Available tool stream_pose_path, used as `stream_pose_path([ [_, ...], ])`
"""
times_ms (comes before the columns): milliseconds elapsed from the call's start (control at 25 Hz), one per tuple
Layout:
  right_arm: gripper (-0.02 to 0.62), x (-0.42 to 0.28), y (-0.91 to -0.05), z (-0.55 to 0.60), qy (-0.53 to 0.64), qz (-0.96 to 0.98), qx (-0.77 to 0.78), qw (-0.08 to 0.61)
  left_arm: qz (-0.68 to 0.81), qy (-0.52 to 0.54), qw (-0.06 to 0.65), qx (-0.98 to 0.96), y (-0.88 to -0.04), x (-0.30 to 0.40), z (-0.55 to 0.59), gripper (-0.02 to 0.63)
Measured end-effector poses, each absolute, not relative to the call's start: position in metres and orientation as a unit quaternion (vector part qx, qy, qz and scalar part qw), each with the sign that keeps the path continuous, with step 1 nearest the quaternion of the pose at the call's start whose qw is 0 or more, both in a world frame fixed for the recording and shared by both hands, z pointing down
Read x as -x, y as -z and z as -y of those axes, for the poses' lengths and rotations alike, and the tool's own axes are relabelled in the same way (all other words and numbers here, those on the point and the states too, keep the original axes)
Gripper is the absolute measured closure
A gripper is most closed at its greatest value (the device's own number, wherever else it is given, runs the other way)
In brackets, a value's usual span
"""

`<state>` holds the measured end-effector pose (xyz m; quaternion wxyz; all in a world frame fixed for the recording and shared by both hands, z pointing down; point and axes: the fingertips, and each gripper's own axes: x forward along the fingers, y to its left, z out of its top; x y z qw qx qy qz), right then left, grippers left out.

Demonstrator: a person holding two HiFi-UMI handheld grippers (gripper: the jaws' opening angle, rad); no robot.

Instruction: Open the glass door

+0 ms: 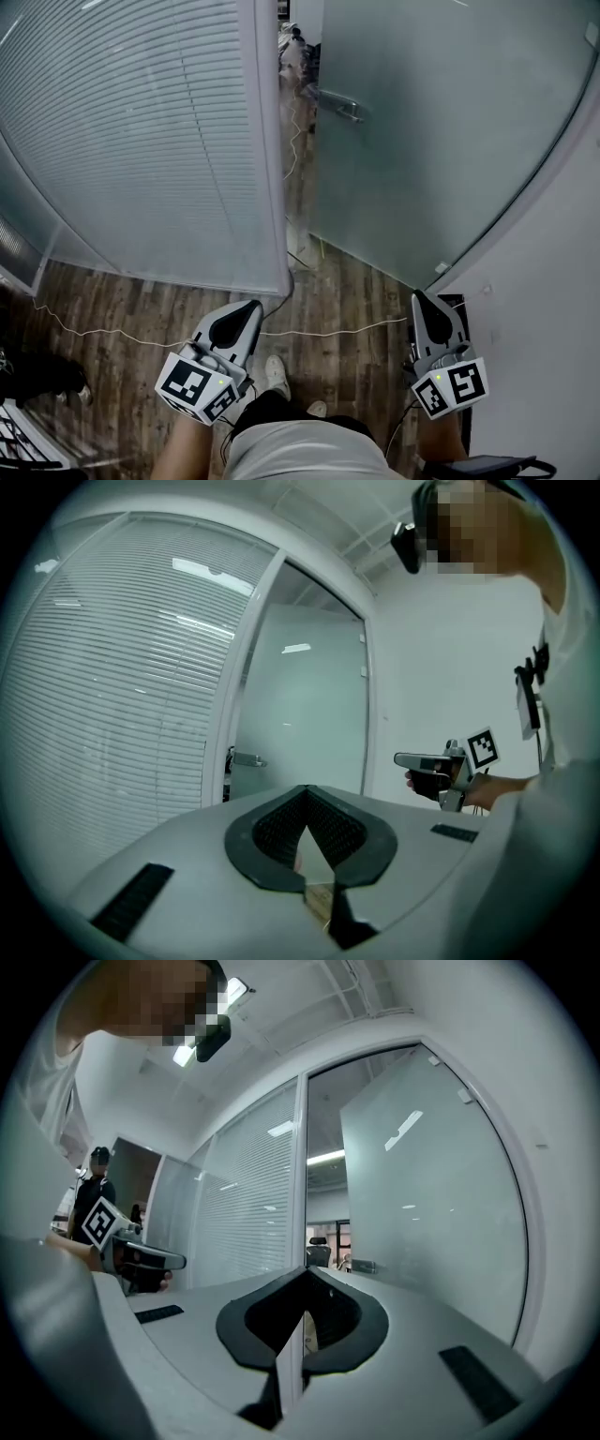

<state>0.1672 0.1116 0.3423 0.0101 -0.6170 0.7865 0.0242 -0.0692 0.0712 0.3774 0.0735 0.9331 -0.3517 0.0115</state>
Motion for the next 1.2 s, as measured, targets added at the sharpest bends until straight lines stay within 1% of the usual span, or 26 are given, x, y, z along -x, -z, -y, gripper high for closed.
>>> stream_pose_path([
  [160,0.594,-0.165,-0.34,-0.123,-0.025,-0.786,0.617,0.017,0.345,-0.014,0.066,-0.936,-0.371,0.067,-0.078,0.606],
  [560,0.594,-0.15,-0.326,-0.119,-0.042,-0.77,0.637,0.007,0.303,-0.01,0.067,-0.95,-0.364,0.055,-0.059,0.606],
  [840,0.595,-0.132,-0.326,-0.109,-0.051,-0.759,0.649,0.004,0.279,-0.011,0.055,-0.959,-0.367,0.057,-0.045,0.606],
  [1200,0.594,-0.118,-0.326,-0.114,-0.054,-0.757,0.651,-0.002,0.271,-0.002,0.057,-0.961,-0.368,0.069,-0.049,0.606],
])
